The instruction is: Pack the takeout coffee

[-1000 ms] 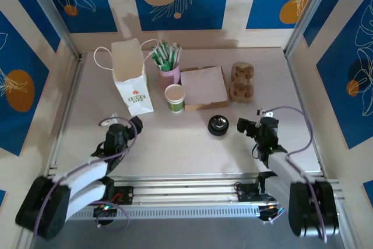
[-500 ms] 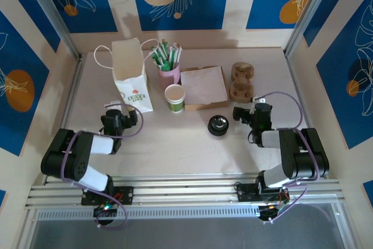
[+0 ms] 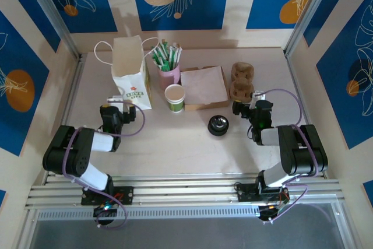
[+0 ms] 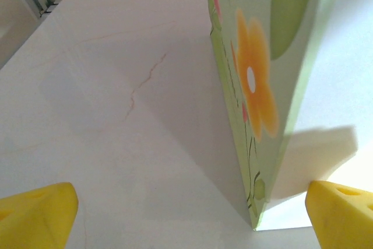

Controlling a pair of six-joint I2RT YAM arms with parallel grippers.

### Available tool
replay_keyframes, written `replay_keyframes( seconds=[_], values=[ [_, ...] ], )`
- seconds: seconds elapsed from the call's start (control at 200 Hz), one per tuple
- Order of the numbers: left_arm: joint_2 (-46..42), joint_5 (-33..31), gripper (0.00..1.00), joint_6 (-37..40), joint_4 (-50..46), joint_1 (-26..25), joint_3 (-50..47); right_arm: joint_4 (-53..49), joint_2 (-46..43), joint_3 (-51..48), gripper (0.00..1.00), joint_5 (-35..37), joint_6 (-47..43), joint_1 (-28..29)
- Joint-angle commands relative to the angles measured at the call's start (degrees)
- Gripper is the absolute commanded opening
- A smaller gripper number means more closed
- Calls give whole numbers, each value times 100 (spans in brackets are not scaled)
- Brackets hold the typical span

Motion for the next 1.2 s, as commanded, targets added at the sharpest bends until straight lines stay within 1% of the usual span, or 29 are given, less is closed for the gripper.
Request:
replay_keyframes(
  seconds=[0.0, 0.035, 0.1, 0.205, 0.255, 0.3, 0.33, 0.355, 0.38, 0.405, 0.43, 0.465, 0.535, 0.6, 0.68, 0.735, 0.805, 0.865, 0.92, 1.01, 1.085, 1.195],
  values=[
    [-163, 185, 100, 274, 273, 98, 64, -366, -384, 377, 99, 227, -175, 71],
    [-295, 186, 100, 284, 176, 98, 62, -789, -584, 536, 99, 322, -184, 115],
    [-581, 132, 100, 276, -178, 98, 118, -1159, -867, 662, 99, 387, -328, 231],
    [-1277, 26, 100, 239, -781, 94, 143, -1567, -1441, 816, 99, 681, -589, 751],
    [-1759, -229, 100, -72, -1275, 89, 200, -1747, -1704, 942, 99, 701, -711, 1023],
    [-2275, -556, 100, -431, -1852, 99, 328, -1985, -1955, 1119, 99, 598, -574, 1162],
    [-2617, -702, 100, -679, -2269, 98, 436, -2286, -2138, 1306, 99, 445, -274, 1174],
    [-2885, -816, 100, -942, -2670, 98, 542, -2634, -2259, 1468, 99, 349, 146, 1143],
    [-3120, -931, 100, -1186, -3023, 98, 662, -3019, -2386, 1659, 99, 362, 631, 1090],
    [-3333, -981, 100, -1379, -3422, 106, 809, -3410, -2478, 1844, 99, 462, 1342, 1051],
    [-3509, -873, 100, -1429, -3761, 119, 972, -3800, -2554, 1997, 99, 573, 1909, 982],
    [-3696, -593, 100, -1351, -4145, 133, 1200, -4142, -2613, 2165, 99, 569, 2470, 867],
    [-3898, -72, 100, -1300, -4672, 133, 1550, -4743, -2623, 2582, 99, 249, 2973, 631],
    [-3959, 160, 100, -1480, -5123, 135, 1837, -5794, -2268, 3380, 99, 371, 3173, 570],
    [-3879, 451, 100, -1722, -5822, 133, 2212, -7241, -1569, 4496, 99, 629, 3009, 591],
    [-3807, 611, 100, -1740, -6229, 128, 2467, -7886, -1058, 5092, 99, 694, 2813, 595],
    [-3867, 798, 100, -1799, -6411, 131, 2584, -8524, -460, 5692, 99, 765, 2645, 606],
    [-3939, 1024, 100, -1891, -6347, 132, 2569, -8905, -26, 6063, 99, 728, 2553, 584],
    [-3919, 1071, 100, -1936, -6460, 133, 2637, -9164, 332, 6326, 100, 753, 2524, 577],
    [-3797, 845, 100, -1890, -6904, 127, 2780, -9403, 784, 6650, 98, 748, 2447, 535],
    [-3770, 803, 100, -1807, -6906, 125, 2603, -9562, 1106, 6911, 95, 688, 2386, 491],
    [-3802, 721, 100, -1731, -6854, 107, 2451, -9867, 1564, 7328, 94, 705, 2274, 462]
  ],
)
